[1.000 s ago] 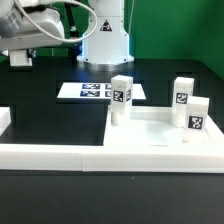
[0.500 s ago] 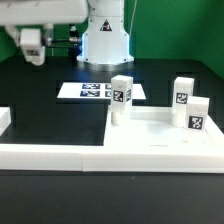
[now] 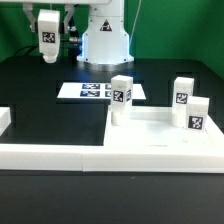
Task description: Assemble square table
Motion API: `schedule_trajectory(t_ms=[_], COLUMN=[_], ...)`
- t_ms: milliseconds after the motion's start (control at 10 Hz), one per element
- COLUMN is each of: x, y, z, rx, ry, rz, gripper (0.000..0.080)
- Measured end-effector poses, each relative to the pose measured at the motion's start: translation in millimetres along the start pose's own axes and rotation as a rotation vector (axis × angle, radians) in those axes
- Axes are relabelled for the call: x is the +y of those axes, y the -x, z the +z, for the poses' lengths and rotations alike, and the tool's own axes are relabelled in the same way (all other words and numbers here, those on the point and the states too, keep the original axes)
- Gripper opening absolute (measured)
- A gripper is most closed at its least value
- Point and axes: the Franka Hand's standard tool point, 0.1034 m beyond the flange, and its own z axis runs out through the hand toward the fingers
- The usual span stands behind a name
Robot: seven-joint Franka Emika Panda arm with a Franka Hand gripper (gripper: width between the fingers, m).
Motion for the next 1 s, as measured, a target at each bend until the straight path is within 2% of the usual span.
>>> schedule_trajectory(t_ms=[100,300,400,500,700,800,1000], x=[0.9,11.2,-12.4,-47.3,-92.6,-116.4,-107.2], y=[6.5,4.9,-0.1,-15.0,-52.0,-70.8,-63.5], z=[2.2,1.3,3.2,0.4,2.2,-7.0,-2.2], rx=[0.031,0.173,0.191,0.208,0.187,0.199,0.196], ry=[0.004,0.066,0.047,0.013,-0.044,-0.060,-0.047], rz=[0.008,-0.002,0.031,0.026,0.033,0.051,0.030], gripper=[0.0287,0.0287,0.0287,0.0287,0.0287,0.0287,0.0287])
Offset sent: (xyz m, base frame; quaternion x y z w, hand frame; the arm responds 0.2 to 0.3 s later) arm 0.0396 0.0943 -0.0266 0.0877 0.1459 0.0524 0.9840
